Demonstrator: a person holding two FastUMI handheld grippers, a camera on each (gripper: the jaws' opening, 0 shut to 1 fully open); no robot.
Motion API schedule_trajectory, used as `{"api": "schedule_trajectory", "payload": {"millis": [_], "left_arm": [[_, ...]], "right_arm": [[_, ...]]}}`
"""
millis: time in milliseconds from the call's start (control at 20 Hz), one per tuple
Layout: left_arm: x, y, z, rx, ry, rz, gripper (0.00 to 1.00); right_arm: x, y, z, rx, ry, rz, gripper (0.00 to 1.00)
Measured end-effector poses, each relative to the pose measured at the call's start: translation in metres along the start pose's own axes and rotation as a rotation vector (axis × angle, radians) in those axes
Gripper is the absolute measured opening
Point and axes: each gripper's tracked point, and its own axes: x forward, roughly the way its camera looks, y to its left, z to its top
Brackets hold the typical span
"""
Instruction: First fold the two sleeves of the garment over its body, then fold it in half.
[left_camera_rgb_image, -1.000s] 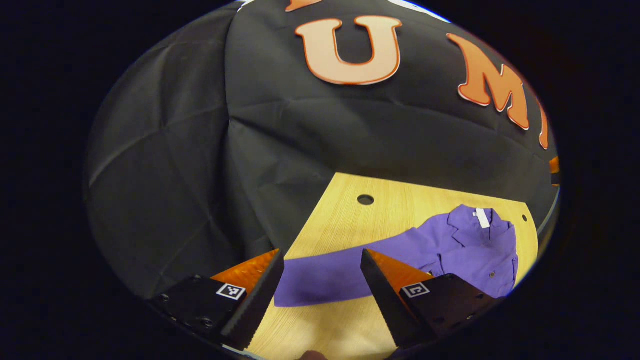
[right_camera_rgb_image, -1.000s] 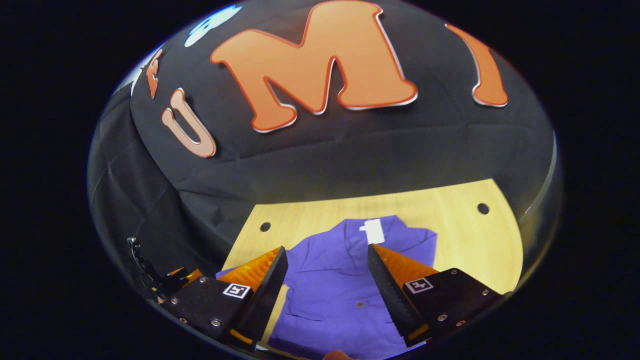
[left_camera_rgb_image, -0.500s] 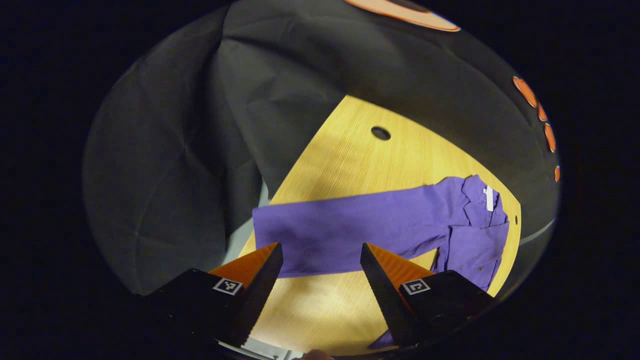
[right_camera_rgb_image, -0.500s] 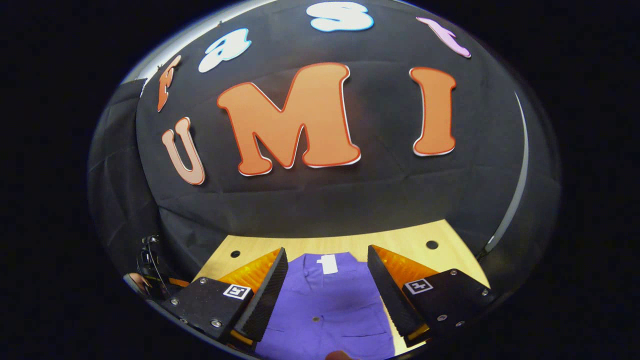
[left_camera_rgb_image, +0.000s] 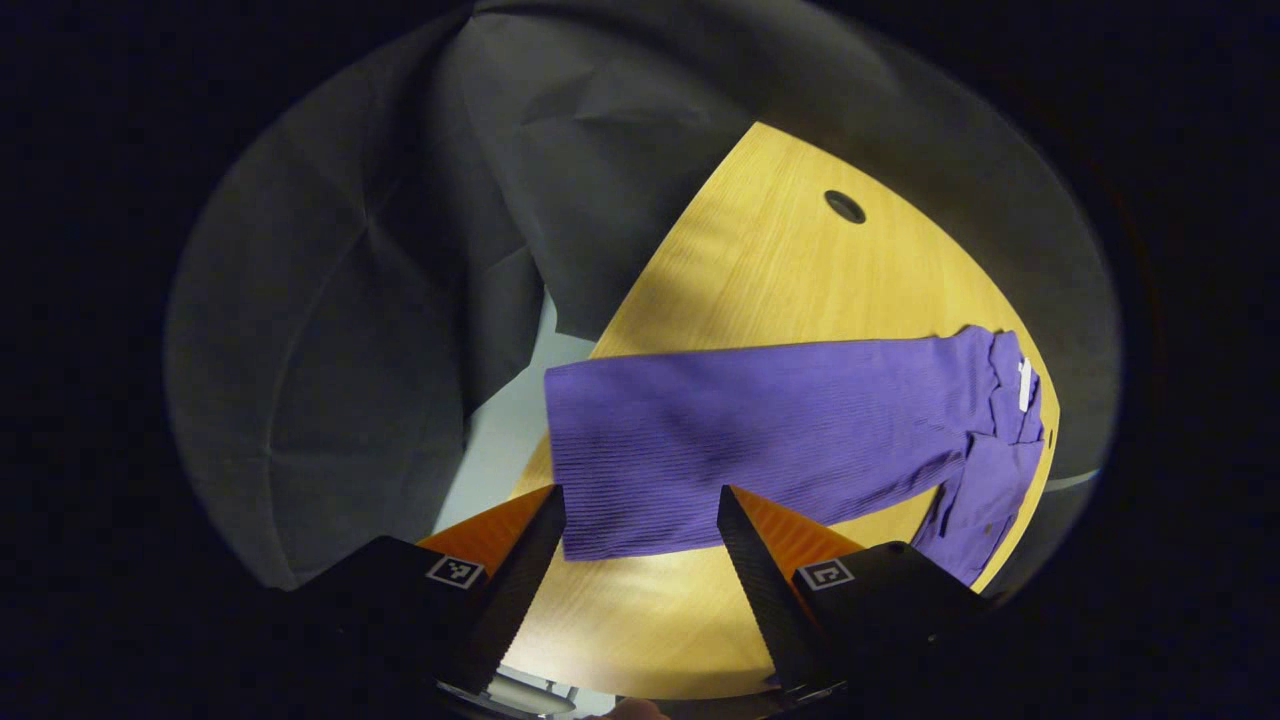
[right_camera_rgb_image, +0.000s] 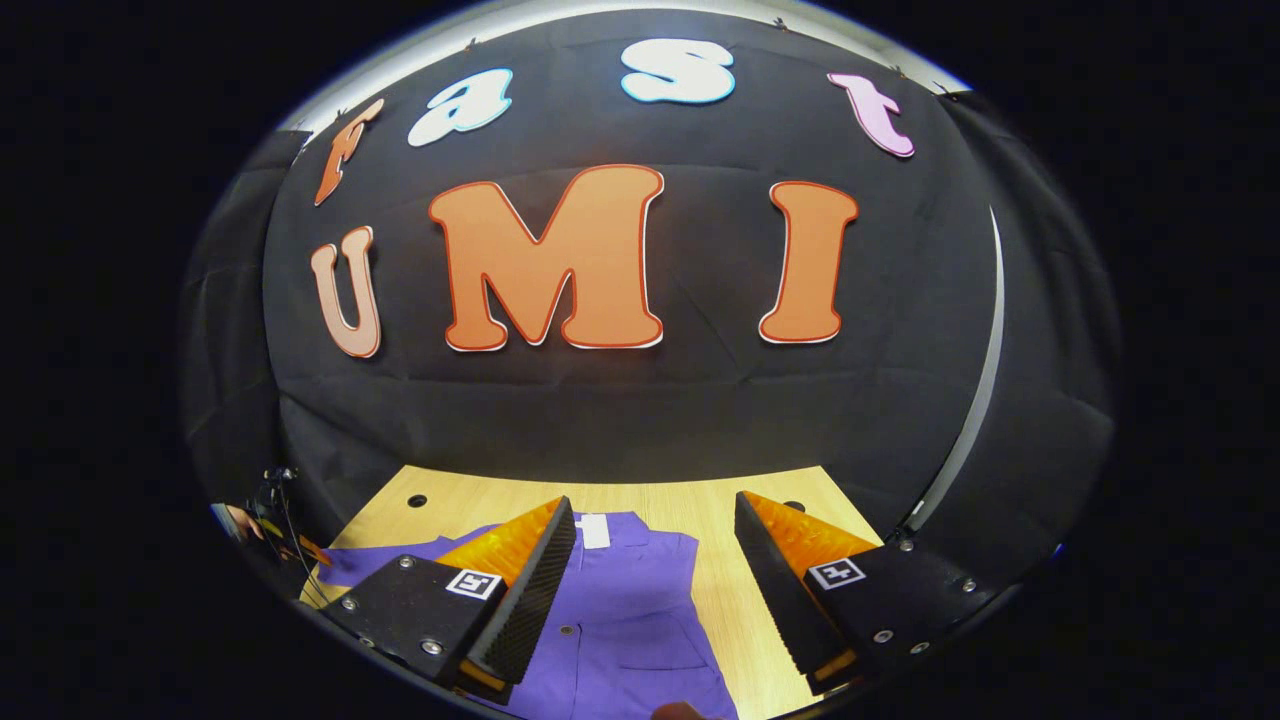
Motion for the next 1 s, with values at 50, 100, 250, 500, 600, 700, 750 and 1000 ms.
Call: {"api": "schedule_trajectory", "payload": {"millis": [50,100,250,500,600,700,750,1000], "left_arm": [[0.006,0.003,-0.002,-0.003,0.022,0.000,0.98],[0.012,0.007,-0.003,-0.007,0.036,0.009,0.98],[0.025,0.009,-0.002,-0.007,0.055,0.029,0.98],[0.035,0.015,-0.002,0.005,0.086,0.067,0.92],[0.033,0.014,0.000,0.003,0.084,0.069,0.85],[0.034,0.009,0.001,-0.007,0.082,0.063,0.63],[0.033,0.006,0.002,-0.009,0.084,0.059,0.51],[0.027,-0.020,0.005,0.002,0.075,0.026,0.09]], "right_arm": [[0.000,-0.002,-0.002,-0.004,-0.001,-0.001,0.95],[-0.003,-0.005,-0.004,-0.007,0.003,-0.010,0.95],[-0.007,-0.006,-0.007,-0.009,0.013,-0.014,0.96],[-0.012,-0.014,-0.005,-0.018,0.005,-0.028,0.95],[-0.013,-0.020,-0.005,-0.015,0.000,-0.034,0.96],[-0.014,-0.026,-0.006,0.005,0.000,-0.039,0.95],[-0.015,-0.029,-0.008,0.016,0.003,-0.041,0.95],[-0.020,-0.053,-0.015,0.023,0.016,-0.058,0.96]]}}
